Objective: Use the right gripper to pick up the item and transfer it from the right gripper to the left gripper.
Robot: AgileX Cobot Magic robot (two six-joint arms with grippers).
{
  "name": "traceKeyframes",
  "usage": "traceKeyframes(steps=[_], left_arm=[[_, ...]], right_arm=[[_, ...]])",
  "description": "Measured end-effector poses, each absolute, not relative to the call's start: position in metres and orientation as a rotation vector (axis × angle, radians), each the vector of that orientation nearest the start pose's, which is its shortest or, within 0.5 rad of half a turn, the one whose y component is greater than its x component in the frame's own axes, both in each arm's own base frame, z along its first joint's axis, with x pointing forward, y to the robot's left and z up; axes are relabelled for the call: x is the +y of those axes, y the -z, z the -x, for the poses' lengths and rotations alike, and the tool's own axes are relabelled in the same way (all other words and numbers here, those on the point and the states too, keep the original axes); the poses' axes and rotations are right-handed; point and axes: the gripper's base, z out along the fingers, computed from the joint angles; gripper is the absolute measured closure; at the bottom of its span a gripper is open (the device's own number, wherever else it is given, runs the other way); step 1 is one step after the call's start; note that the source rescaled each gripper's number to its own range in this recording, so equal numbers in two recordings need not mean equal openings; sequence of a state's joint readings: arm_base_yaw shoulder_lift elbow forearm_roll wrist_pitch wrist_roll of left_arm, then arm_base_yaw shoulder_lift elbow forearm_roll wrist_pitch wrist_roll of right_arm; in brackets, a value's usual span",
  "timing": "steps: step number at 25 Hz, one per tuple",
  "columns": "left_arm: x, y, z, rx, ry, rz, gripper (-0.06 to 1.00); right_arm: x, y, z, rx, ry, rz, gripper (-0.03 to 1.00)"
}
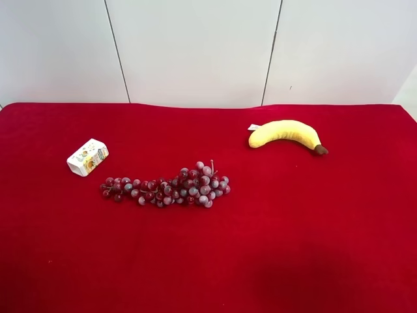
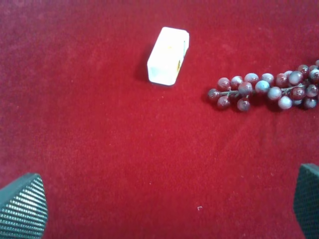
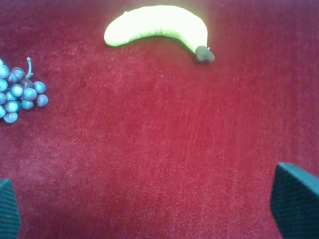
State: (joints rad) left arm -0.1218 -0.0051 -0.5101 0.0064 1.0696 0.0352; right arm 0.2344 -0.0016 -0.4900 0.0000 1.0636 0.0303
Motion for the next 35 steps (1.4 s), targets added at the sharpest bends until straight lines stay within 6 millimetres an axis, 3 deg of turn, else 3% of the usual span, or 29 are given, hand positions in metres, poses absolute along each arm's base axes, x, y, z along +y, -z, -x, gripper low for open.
traceKeyframes(steps=[8, 16, 35], left_arm=[[0.0014, -0.2794, 0.0071, 2.031, 0.045, -0.159, -0.05], [0.0008, -0.2794, 0.0072, 2.035, -0.006, -0.080, -0.05], [0.0008, -0.2795, 0.0071, 2.035, -0.007, -0.079, -0.06]], right_arm=[[-0.0009, -0.2743, 0.0040, 2.049, -0.159, 0.201, -0.03], [-0.0004, -0.2743, 0.0041, 2.055, -0.087, 0.081, -0.03], [-0.0004, -0.2743, 0.0041, 2.055, -0.085, 0.078, -0.03]])
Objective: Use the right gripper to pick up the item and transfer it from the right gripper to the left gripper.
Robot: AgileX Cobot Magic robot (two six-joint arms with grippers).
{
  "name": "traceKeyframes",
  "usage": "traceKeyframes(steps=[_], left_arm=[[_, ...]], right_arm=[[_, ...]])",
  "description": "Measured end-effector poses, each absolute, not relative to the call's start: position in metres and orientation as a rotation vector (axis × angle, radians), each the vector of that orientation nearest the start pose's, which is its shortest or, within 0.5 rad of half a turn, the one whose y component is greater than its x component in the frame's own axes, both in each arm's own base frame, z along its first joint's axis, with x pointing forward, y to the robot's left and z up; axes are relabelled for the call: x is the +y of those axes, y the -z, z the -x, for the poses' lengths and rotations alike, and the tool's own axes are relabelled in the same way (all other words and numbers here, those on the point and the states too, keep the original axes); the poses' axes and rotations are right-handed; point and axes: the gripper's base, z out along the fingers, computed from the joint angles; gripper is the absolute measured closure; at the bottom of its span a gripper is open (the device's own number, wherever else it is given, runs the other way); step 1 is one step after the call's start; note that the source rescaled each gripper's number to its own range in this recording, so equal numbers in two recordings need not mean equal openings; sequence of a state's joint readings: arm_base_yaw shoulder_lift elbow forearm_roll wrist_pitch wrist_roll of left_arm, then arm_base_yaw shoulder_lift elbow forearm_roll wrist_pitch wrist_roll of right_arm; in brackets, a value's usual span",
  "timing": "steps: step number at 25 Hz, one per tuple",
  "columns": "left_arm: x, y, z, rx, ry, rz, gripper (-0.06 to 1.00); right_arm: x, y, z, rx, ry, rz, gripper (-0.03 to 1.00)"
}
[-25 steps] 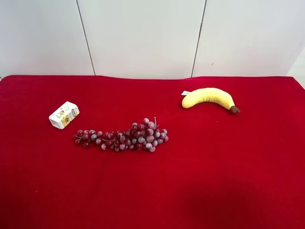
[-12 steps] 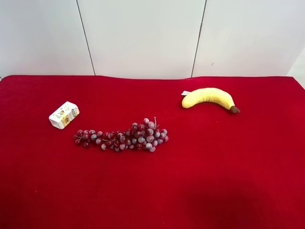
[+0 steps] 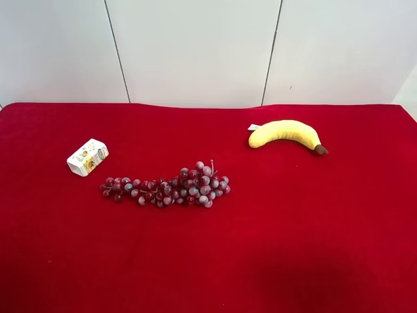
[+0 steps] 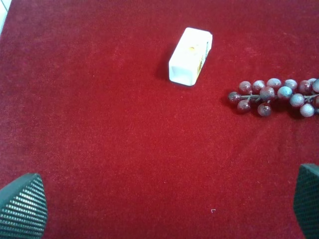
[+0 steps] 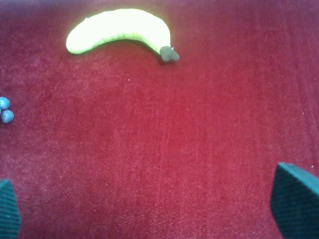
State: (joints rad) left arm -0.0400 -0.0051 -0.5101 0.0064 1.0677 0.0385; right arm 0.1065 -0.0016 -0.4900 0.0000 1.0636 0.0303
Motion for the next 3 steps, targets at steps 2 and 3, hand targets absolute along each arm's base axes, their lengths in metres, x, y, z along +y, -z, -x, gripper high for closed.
traceKeyframes(steps=[2, 3], left_arm=[[0.0008, -0.2795, 0.0071, 2.035, -0.007, -0.079, -0.06], [0.0008, -0.2795, 0.0071, 2.035, -0.007, -0.079, -0.06]], right_arm=[[-0.0004, -0.2743, 0.0041, 2.055, -0.085, 0.078, -0.03], [-0.0004, -0.2743, 0.0041, 2.055, -0.085, 0.078, -0.03]])
